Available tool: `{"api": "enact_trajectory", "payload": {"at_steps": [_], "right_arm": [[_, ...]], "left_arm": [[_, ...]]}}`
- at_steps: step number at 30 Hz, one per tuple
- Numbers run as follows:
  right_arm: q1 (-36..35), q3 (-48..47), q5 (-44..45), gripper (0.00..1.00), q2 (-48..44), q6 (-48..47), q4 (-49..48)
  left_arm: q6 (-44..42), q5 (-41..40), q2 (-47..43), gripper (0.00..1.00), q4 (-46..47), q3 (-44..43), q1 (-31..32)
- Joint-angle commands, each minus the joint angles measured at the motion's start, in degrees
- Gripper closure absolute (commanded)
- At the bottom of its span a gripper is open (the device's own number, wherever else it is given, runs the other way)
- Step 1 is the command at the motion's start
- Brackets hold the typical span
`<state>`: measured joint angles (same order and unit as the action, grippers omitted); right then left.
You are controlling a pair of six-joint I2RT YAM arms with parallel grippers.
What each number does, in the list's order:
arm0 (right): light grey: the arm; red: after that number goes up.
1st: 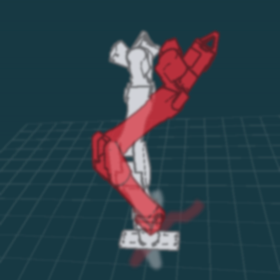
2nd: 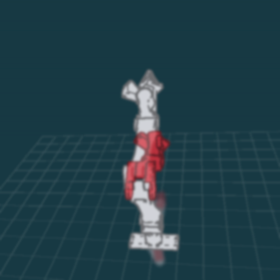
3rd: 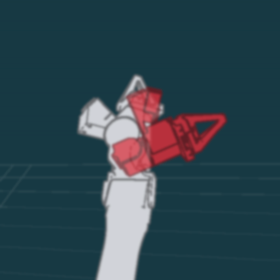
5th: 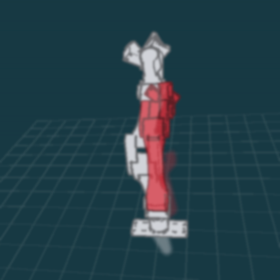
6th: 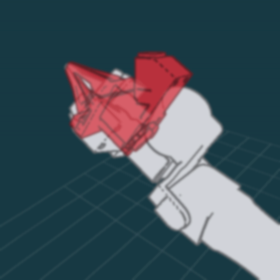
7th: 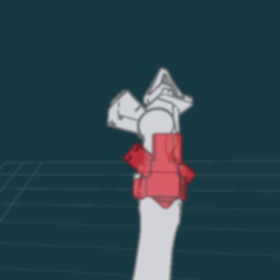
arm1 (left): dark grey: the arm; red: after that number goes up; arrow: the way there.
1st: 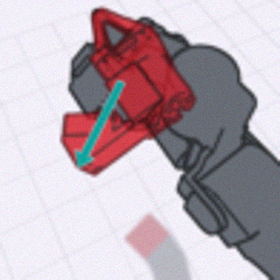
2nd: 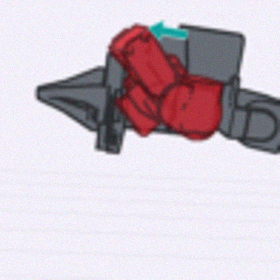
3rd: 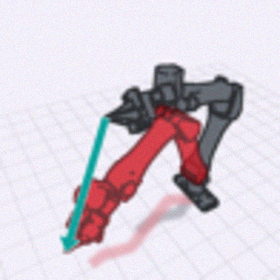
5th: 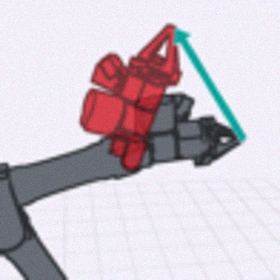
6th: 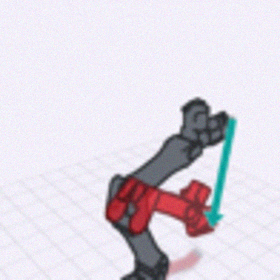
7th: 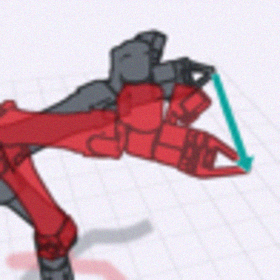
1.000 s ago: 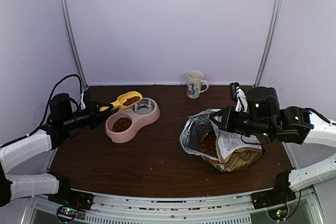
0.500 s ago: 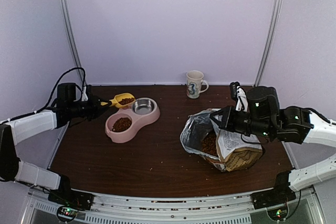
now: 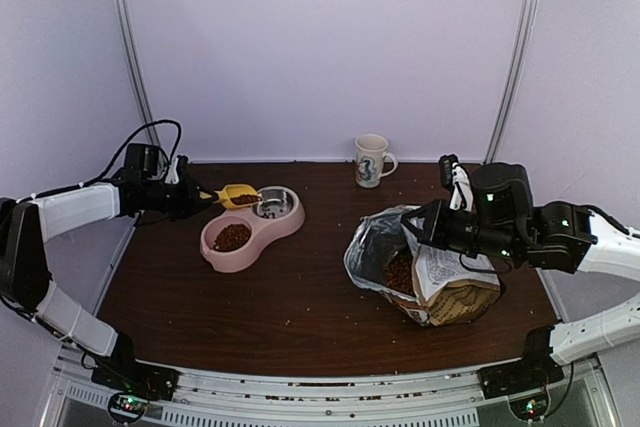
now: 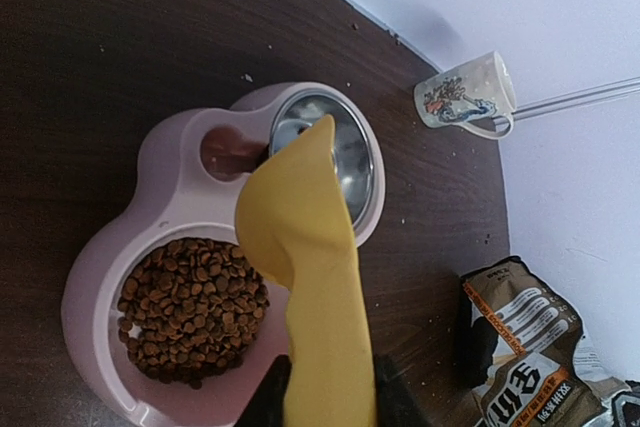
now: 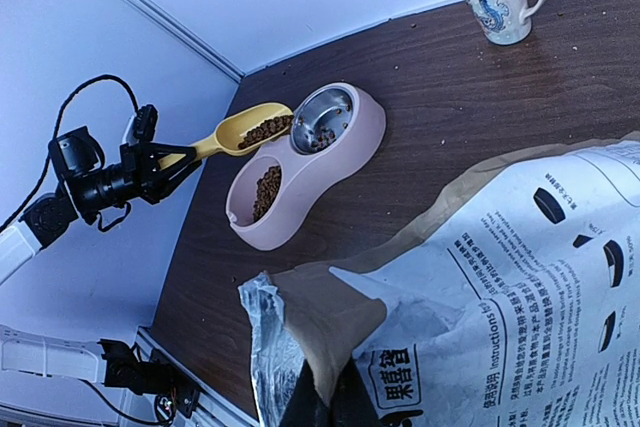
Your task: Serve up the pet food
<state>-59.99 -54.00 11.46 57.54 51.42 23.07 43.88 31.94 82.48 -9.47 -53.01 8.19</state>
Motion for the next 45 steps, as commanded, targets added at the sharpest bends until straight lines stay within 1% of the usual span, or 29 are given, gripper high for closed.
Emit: {"api": "enact_trajectory", "payload": {"at_steps": [1, 10, 17, 25, 34, 36, 39, 41, 43, 45], "right_arm": [[1.0, -1.3, 2.7, 1.0, -0.6, -0.9, 0.5], [1.7, -1.3, 2.3, 1.0, -0.2, -1.1, 0.5], [2.0, -1.7, 1.9, 1.0, 0.5, -1.4, 0.5], [2.2, -2.2, 1.9, 1.0, 0.8, -1.7, 1.0], [2.4, -2.0, 2.0, 1.0, 0.7, -1.8, 1.4], [2.4, -2.0, 2.0, 1.0, 0.6, -1.8, 1.5], [2.4, -2.0, 2.2, 1.0, 0.4, -2.0, 1.9], [2.4, -2.0, 2.5, 1.0, 0.4, -2.2, 2.2], [2.4, -1.9, 2.5, 1.0, 0.4, -2.6, 2.5], [2.4, -1.8, 2.3, 1.0, 0.7, -3.5, 2.3]], "left_arm": [[-5.5, -1.3, 1.3, 1.0, -2.9, -4.6, -0.4], [-10.6, -2.8, 3.2, 1.0, -9.0, -9.3, 0.1], [-15.0, -6.5, 4.4, 1.0, -14.6, -15.0, 2.0], [-21.9, -15.1, 5.8, 1.0, -21.9, -21.5, 6.9], [-28.1, -23.3, 4.7, 1.0, -23.7, -22.3, 12.5], [-29.6, -26.1, 3.0, 1.0, -23.4, -22.1, 14.2], [-31.6, -30.2, -2.6, 1.0, -19.8, -19.7, 18.3], [-31.9, -31.0, -6.9, 1.0, -17.1, -17.1, 20.8], [-30.8, -29.6, -11.3, 1.0, -14.4, -14.4, 22.7], [-28.1, -25.7, -15.6, 1.0, -11.1, -11.0, 24.9]]}}
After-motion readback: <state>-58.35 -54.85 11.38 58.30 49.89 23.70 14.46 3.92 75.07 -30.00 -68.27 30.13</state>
